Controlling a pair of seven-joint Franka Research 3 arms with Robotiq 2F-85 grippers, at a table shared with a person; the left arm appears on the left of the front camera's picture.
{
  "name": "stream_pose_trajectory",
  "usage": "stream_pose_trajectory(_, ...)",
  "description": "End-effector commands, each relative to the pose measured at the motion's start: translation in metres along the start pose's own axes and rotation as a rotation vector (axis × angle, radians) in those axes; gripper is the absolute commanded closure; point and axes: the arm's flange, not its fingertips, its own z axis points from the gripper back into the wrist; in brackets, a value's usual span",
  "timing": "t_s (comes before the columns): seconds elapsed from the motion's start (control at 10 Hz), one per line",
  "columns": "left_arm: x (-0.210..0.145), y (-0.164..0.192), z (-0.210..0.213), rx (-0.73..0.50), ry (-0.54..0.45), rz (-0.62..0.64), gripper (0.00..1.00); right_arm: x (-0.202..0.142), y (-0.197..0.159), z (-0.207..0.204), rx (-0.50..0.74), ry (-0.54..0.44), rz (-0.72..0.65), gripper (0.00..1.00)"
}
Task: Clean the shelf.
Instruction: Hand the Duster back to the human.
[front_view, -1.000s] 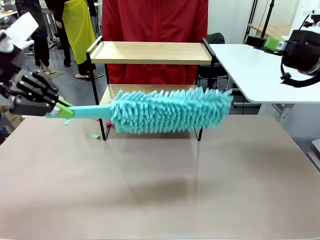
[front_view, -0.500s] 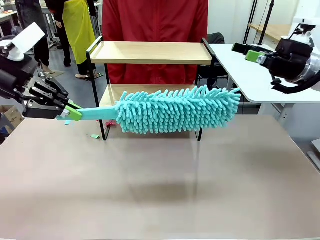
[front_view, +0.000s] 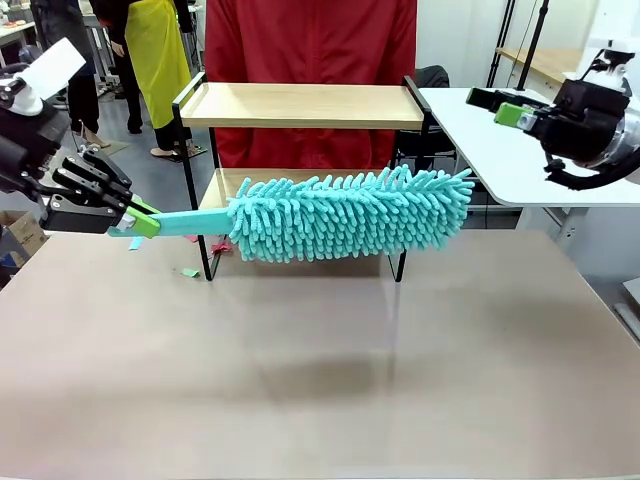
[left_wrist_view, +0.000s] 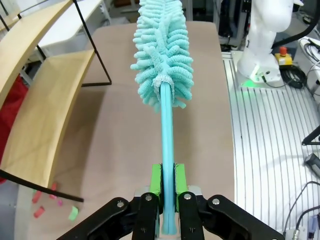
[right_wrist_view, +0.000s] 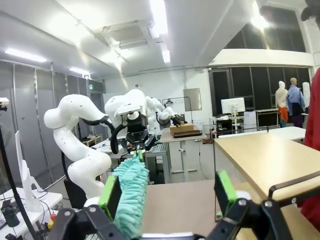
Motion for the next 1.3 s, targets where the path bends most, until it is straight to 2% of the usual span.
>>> stream_pose_trajectory(0.0,0.003,-0.001,0.0,-0.001,-0.034,0.007,0.87,-0.001,0.027,0.005,0.044,0.024,0.027,0.0)
stream_pose_trajectory(0.7,0.003,-0.001,0.0,-0.001,-0.034,0.007,0.87,-0.027,0.049,-0.003,-0.05,0.348,0.021,0.0)
stream_pose_trajectory(1.0,0.003,-0.001,0.0,-0.001,-0.034,0.007,0.87,-0.04,0.051,-0.015,-0.04,0.374,-0.004,0.0)
stream_pose_trajectory(1.2,0.003,-0.001,0.0,-0.001,-0.034,0.007,0.87,-0.05,0.053,-0.028,-0.026,0.338,-0.03,0.0)
